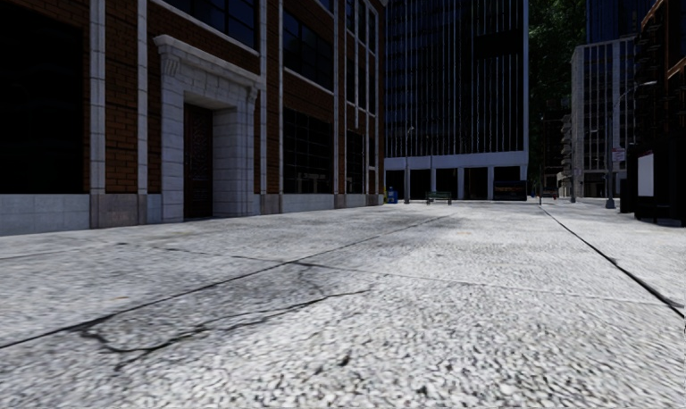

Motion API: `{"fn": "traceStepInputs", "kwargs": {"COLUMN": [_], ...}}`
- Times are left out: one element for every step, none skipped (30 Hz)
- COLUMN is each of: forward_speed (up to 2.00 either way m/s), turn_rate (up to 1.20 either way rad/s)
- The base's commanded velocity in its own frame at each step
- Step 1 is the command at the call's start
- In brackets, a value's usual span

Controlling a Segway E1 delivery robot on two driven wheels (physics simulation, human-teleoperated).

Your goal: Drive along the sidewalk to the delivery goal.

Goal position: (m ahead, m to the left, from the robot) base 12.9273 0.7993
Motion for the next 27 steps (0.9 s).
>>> {"fn": "traceStepInputs", "kwargs": {"forward_speed": [2.0, 2.0, 2.0, 2.0, 2.0, 2.0, 2.0, 2.0, 2.0, 2.0, 2.0, 2.0, 2.0, 2.0, 2.0, 2.0, 2.0, 2.0, 2.0, 2.0, 2.0, 2.0, 2.0, 2.0, 2.0, 2.0, 2.0], "turn_rate": [0.0, 0.0, 0.0, 0.0, 0.0, 0.0, 0.0, 0.0, 0.0, 0.0, 0.0, 0.0, 0.0, 0.0, 0.0, 0.0, 0.0, 0.0, 0.0, 0.0, 0.0, 0.0, 0.0, 0.0, 0.0, 0.0, 0.0]}}
